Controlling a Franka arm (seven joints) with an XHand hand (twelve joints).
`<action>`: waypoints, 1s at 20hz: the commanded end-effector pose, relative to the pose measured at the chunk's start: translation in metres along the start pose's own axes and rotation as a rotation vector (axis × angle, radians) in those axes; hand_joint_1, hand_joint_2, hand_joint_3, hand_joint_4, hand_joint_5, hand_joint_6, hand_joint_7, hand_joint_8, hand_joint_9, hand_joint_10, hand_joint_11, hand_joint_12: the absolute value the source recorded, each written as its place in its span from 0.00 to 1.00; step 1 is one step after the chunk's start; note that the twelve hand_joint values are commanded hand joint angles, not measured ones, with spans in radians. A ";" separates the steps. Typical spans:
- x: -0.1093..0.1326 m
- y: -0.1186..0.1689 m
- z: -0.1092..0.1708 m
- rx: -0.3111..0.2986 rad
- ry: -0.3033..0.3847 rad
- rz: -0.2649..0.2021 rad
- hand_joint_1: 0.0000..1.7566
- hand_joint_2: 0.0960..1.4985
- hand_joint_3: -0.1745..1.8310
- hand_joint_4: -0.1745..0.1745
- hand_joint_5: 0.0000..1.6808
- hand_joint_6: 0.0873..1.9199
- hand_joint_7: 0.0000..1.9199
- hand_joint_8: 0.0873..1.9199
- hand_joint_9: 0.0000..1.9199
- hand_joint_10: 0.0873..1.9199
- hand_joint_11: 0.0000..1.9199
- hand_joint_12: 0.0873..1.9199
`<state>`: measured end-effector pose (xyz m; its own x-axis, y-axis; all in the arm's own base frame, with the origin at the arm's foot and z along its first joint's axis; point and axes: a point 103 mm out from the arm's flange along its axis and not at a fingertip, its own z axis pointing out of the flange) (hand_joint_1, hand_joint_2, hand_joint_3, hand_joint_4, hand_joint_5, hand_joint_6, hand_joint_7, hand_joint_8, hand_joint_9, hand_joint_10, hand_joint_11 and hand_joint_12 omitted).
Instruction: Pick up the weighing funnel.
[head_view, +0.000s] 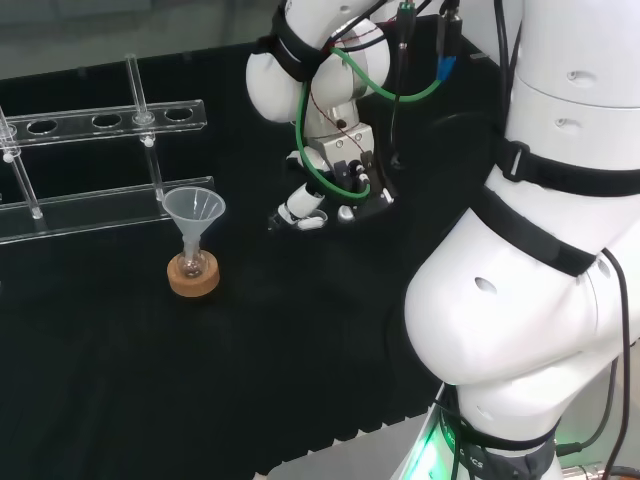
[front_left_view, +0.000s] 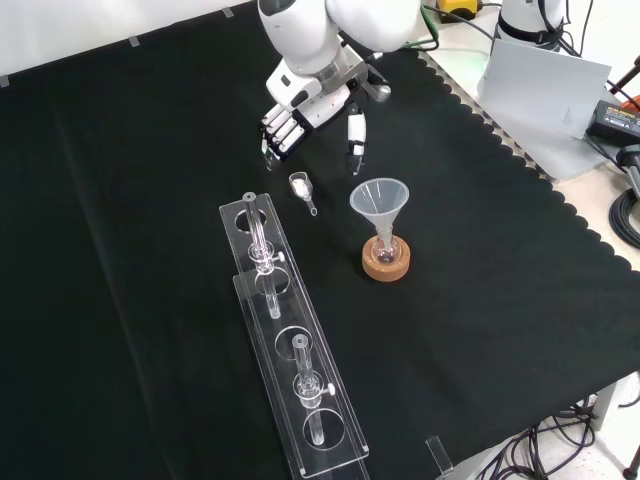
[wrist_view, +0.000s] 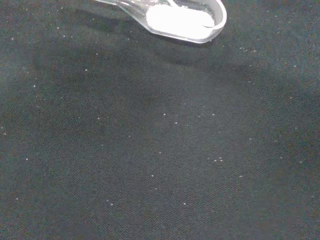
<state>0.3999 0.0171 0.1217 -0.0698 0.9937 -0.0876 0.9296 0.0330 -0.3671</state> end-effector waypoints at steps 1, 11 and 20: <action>0.007 0.000 0.020 -0.059 0.027 0.011 0.30 0.44 0.12 0.44 0.09 0.00 0.08 0.25 0.03 0.37 0.00 0.59; 0.002 0.014 0.038 -0.062 -0.023 0.044 0.32 0.45 0.11 0.44 0.13 0.00 0.11 0.27 0.06 0.39 0.00 0.63; -0.011 0.026 0.054 -0.061 -0.038 0.064 0.33 0.45 0.11 0.46 0.16 0.00 0.16 0.27 0.09 0.38 0.00 0.63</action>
<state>0.3993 0.0091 0.0676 -0.0312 0.9903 -0.1352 0.9492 -0.0130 -0.3144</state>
